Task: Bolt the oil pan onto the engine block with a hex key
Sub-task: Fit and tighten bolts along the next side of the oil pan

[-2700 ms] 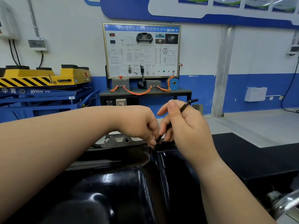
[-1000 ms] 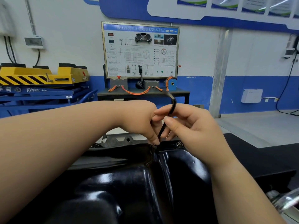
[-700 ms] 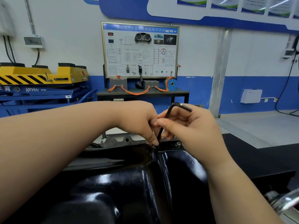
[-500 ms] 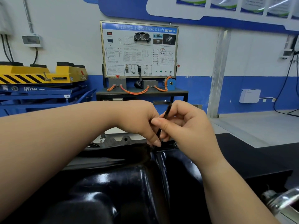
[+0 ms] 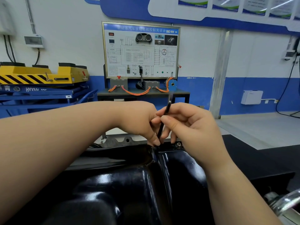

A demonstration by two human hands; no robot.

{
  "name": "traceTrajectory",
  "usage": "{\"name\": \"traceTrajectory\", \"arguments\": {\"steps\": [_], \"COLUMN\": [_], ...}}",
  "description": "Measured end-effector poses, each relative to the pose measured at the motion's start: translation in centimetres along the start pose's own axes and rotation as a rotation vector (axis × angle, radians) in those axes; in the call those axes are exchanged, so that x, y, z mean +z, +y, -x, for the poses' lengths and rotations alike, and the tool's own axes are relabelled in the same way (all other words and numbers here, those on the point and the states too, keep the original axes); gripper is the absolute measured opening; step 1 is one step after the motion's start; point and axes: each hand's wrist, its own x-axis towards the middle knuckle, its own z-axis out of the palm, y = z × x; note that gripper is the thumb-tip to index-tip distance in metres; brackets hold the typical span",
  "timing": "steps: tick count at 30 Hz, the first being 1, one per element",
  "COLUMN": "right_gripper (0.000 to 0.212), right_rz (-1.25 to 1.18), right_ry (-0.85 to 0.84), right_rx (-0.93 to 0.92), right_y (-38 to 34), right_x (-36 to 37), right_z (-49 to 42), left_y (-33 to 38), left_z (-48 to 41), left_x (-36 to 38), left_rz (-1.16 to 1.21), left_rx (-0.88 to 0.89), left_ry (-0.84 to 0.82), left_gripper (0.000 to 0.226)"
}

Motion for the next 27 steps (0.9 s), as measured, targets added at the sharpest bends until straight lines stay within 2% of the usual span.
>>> {"name": "traceTrajectory", "arguments": {"steps": [6,10,13,15,20,24,27], "right_gripper": [0.021,0.021,0.006,0.016,0.024,0.02,0.024], "right_rz": [0.007,-0.008,-0.04,-0.038,-0.021,-0.052,-0.059], "right_ry": [0.074,0.066,0.012,-0.015,0.015,0.074,0.083], "right_rx": [0.061,0.076,0.043,0.001,-0.016,0.021,0.043], "right_y": [0.56,0.65,0.31,0.12,0.19,0.34,0.34], "right_x": [0.12,0.3,0.4,0.31,0.05,0.13,0.25], "right_z": [-0.03,-0.01,0.08,0.13,-0.05,-0.08,-0.06], "left_y": [0.01,0.15,0.13,0.07,-0.06,0.04,0.16], "left_z": [-0.05,-0.08,0.01,0.05,-0.06,0.08,0.08], "left_x": [-0.16,-0.18,-0.16,-0.14,-0.14,-0.19,-0.19], "left_rz": [0.051,0.053,0.047,0.03,0.023,0.048,0.08], "left_rx": [0.044,0.075,0.078,0.06,0.033,0.044,0.056], "left_ry": [0.015,0.009,-0.003,0.02,0.017,0.02,0.037], "left_gripper": [0.014,0.029,0.019,0.008,0.011,0.033,0.028]}}
